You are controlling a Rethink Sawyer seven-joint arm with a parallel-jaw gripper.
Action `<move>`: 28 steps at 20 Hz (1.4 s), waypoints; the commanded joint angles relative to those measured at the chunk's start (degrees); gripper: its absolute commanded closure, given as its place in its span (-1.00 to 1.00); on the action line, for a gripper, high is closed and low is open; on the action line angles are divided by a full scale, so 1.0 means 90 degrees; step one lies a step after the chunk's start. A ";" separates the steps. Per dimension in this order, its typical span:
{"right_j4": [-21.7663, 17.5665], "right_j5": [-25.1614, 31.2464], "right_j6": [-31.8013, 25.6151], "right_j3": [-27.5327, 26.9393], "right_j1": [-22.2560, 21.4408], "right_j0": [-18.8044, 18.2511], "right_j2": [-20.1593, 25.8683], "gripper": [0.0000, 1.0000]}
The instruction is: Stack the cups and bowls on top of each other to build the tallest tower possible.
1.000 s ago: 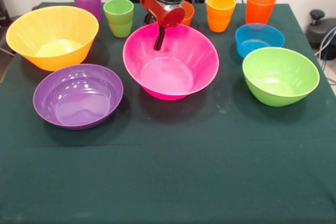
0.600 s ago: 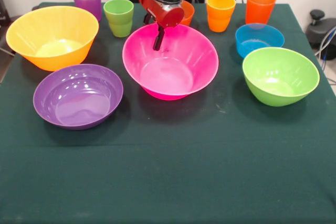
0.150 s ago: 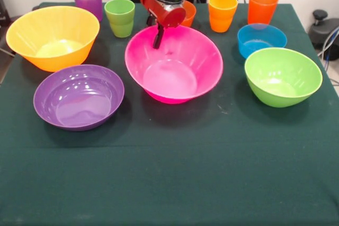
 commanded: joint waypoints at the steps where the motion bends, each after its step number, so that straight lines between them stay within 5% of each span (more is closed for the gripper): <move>1: 0.0008 0.0343 0.0966 0.0121 0.0170 -0.0086 0.0754 1.00; 14: -0.0131 -0.0153 0.1025 0.0210 0.0141 -0.0250 0.0943 1.00; 28: -0.0132 0.1048 0.0690 0.0258 -0.0656 -0.0172 0.0771 1.00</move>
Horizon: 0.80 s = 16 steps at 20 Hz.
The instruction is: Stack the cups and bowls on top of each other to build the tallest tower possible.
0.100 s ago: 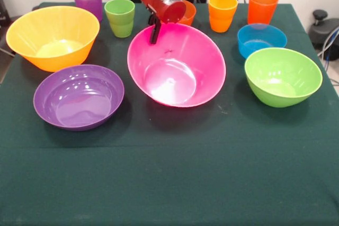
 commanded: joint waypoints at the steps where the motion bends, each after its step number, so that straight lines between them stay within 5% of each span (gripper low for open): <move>1: -0.0125 0.1005 0.0690 0.0242 -0.0234 -0.0093 0.0679 1.00; 16: -0.0195 0.1233 0.0633 0.0277 -0.0493 -0.0044 0.0714 1.00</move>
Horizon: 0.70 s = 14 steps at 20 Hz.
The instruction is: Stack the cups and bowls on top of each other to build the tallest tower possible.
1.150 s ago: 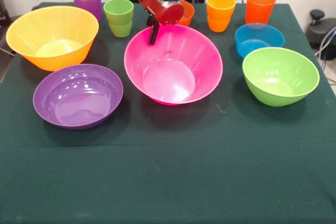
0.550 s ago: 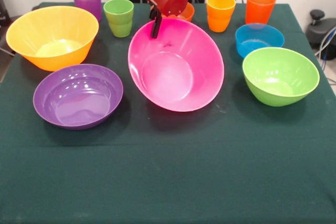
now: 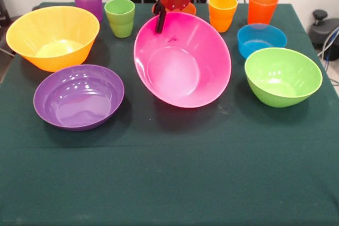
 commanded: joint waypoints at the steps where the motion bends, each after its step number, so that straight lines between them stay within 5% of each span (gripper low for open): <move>1: -0.0197 0.0678 0.0630 0.0260 -0.0117 -0.0011 0.0684 1.00; 14: -0.0335 0.0961 0.0386 0.0290 -0.0338 -0.0162 0.0695 1.00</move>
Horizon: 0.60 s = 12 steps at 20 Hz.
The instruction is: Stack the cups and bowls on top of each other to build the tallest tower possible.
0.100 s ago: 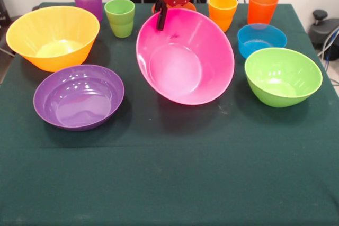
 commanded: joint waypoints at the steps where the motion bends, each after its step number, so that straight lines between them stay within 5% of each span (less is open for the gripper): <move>1: -0.0325 0.0876 0.0395 0.0237 -0.0168 -0.0128 0.0658 1.00; 12: -0.0526 0.1894 0.0143 0.0025 -0.0933 -0.0225 0.0171 1.00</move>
